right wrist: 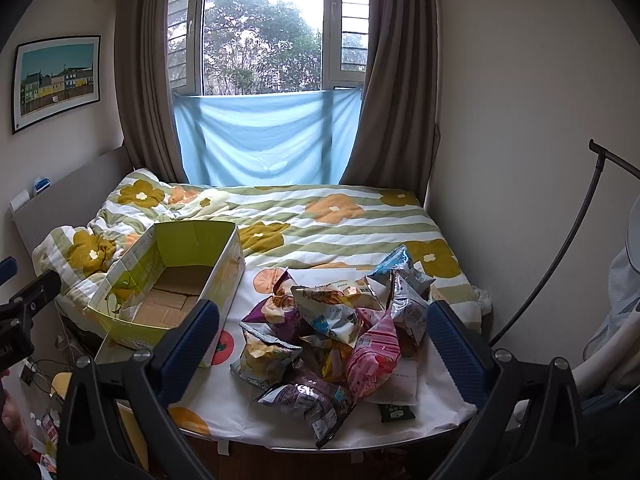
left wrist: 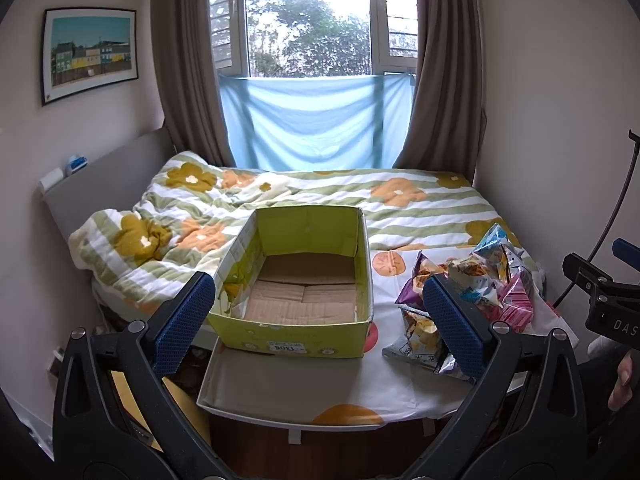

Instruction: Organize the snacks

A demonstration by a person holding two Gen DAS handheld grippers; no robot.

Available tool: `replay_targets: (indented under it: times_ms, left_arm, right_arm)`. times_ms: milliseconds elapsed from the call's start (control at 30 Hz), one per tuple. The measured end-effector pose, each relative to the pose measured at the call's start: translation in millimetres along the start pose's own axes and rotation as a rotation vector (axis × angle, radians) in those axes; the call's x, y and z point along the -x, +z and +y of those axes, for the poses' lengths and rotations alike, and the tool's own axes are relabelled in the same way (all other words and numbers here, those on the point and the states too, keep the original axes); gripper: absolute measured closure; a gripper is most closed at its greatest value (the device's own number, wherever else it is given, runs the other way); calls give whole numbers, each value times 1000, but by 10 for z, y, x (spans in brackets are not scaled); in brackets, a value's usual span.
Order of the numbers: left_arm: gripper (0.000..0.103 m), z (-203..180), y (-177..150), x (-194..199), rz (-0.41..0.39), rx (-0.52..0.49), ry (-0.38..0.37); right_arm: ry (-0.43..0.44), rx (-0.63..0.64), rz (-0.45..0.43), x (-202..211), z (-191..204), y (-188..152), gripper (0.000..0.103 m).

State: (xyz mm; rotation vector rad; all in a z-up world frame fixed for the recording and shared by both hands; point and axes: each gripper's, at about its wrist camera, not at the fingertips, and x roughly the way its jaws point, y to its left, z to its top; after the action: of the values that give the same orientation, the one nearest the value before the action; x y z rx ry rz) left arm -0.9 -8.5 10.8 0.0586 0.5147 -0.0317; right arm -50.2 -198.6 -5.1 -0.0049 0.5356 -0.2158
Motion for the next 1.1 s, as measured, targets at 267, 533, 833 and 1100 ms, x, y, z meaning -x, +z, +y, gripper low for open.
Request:
replay_targets:
  times_ms: [267, 533, 833, 1100]
  left_arm:
    - [0, 7, 10, -10, 1, 1, -2]
    - [0, 24, 11, -32, 2, 4, -5]
    - [0, 43, 4, -38, 2, 8, -11]
    - [0, 39, 5, -43, 2, 8, -12]
  right_arm:
    - [0, 0, 1, -11, -3, -13, 0]
    - [1, -1, 1, -14, -3, -17, 0]
    - [0, -1, 2, -14, -6, -18, 0]
    - [1, 0, 1, 1, -12, -16, 0]
